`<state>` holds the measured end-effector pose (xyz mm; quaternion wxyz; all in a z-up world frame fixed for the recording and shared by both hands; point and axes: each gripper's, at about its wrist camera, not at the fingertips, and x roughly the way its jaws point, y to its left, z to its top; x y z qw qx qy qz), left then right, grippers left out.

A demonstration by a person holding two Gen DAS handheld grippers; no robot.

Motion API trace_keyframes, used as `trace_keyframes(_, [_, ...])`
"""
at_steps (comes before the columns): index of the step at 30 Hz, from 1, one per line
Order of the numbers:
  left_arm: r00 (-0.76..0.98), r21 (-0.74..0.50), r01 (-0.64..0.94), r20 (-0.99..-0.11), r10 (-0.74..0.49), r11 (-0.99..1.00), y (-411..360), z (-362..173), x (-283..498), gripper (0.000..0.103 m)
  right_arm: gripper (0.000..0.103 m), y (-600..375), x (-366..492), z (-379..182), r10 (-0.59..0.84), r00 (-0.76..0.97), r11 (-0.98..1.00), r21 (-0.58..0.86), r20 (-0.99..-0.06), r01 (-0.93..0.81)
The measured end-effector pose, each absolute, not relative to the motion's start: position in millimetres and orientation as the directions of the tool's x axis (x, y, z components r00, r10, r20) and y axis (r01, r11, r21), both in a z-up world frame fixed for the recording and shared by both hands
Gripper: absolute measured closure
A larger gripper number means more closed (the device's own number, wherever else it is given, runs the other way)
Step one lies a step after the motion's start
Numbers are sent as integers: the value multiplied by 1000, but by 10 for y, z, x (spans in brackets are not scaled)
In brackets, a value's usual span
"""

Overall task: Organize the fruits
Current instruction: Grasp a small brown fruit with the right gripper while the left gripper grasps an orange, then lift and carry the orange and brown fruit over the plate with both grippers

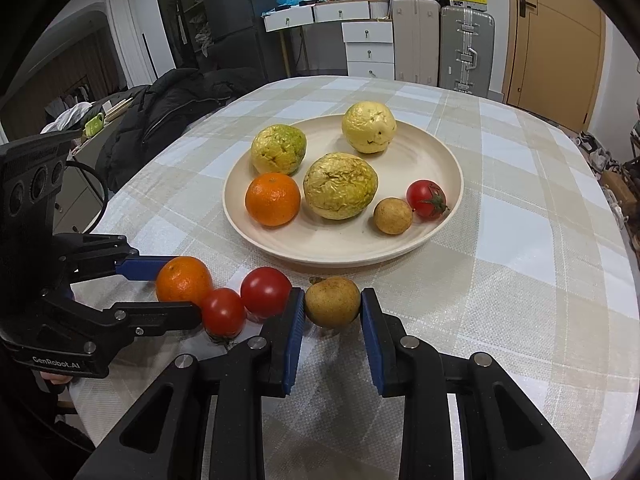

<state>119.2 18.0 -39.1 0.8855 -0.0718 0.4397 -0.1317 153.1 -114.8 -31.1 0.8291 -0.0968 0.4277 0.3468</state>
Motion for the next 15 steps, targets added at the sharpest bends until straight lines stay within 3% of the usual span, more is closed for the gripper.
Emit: trace_keyframes(15, [645, -213, 128, -724, -245, 969, 317, -243, 1160, 64, 74, -1218, 1527, -216, 514, 426, 749, 147, -745, -646])
